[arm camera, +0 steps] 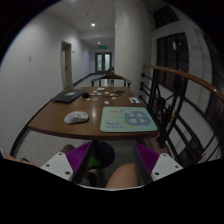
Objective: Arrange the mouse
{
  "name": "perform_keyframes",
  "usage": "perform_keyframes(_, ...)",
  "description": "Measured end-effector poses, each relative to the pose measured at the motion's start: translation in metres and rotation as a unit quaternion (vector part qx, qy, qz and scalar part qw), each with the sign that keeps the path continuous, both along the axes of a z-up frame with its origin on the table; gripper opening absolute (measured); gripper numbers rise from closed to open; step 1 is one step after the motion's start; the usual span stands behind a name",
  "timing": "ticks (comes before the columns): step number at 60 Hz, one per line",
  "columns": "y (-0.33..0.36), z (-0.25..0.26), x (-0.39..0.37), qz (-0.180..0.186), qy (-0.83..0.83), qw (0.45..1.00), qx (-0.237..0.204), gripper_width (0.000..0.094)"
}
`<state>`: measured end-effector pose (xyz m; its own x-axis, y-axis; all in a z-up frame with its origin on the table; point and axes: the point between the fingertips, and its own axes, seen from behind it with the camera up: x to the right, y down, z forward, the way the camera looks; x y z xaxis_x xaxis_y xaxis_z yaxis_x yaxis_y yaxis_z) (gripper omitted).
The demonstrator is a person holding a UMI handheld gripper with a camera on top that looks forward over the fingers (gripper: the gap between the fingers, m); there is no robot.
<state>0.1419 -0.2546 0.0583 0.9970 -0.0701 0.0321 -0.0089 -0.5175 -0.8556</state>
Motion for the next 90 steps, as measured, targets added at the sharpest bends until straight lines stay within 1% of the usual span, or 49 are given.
perform_keyframes(7,0.004,-0.007,-0.012,-0.001,0.021,1.000,-0.009,0.0834)
perform_keyframes(13,0.014,-0.019,-0.043,0.018,0.059,0.998,-0.013,0.0838)
perform_keyframes(18,0.039,-0.031,-0.084,0.049,0.083,0.995,-0.015,0.0836)
perform_keyframes(23,0.064,-0.034,-0.117,0.084,0.089,0.992,-0.006,0.0833)
perform_keyframes(28,0.110,-0.044,-0.152,0.106,0.078,0.991,0.002,0.0831)
perform_keyframes(33,0.139,-0.053,-0.168,0.126,0.069,0.990,-0.003,0.0827)
perform_keyframes(39,0.175,-0.069,-0.188,0.126,0.060,0.990,-0.023,0.0831)
perform_keyframes(42,0.191,-0.069,-0.188,0.122,0.050,0.991,-0.016,0.0826)
perform_keyframes(54,0.256,-0.074,-0.204,0.110,0.019,0.993,-0.033,0.0830)
perform_keyframes(57,0.271,-0.076,-0.208,0.106,0.015,0.994,-0.035,0.0815)
perform_keyframes(59,0.280,-0.077,-0.210,0.101,0.016,0.994,-0.034,0.0781)
perform_keyframes(63,0.291,-0.076,-0.207,0.078,0.018,0.996,-0.036,0.0653)
perform_keyframes(64,0.293,-0.076,-0.205,0.072,0.019,0.997,-0.037,0.0605)
perform_keyframes(67,0.298,-0.078,-0.206,0.069,0.021,0.997,-0.039,0.0562)
perform_keyframes(68,0.297,-0.079,-0.206,0.070,0.022,0.996,-0.045,0.0567)
perform_keyframes(69,0.298,-0.078,-0.207,0.071,0.023,0.996,-0.044,0.0535)
perform_keyframes(71,0.297,-0.078,-0.210,0.079,0.029,0.995,-0.050,0.0478)
perform_keyframes(72,0.299,-0.076,-0.211,0.085,0.032,0.995,-0.049,0.0475)
perform_keyframes(73,0.299,-0.076,-0.212,0.093,0.034,0.994,-0.048,0.0422)
perform_keyframes(75,0.300,-0.075,-0.214,0.107,0.040,0.992,-0.047,0.0386)
perform_keyframes(79,0.293,-0.070,-0.216,0.143,0.029,0.988,-0.051,0.0347)
perform_keyframes(81,0.288,-0.056,-0.218,0.161,0.021,0.986,-0.037,0.0346)
perform_keyframes(84,0.286,-0.015,-0.211,0.176,0.013,0.984,0.009,0.0341)
perform_keyframes(87,0.285,0.036,-0.192,0.173,0.012,0.983,0.057,0.0339)
perform_keyframes(90,0.282,0.082,-0.164,0.155,0.019,0.983,0.098,0.0339)
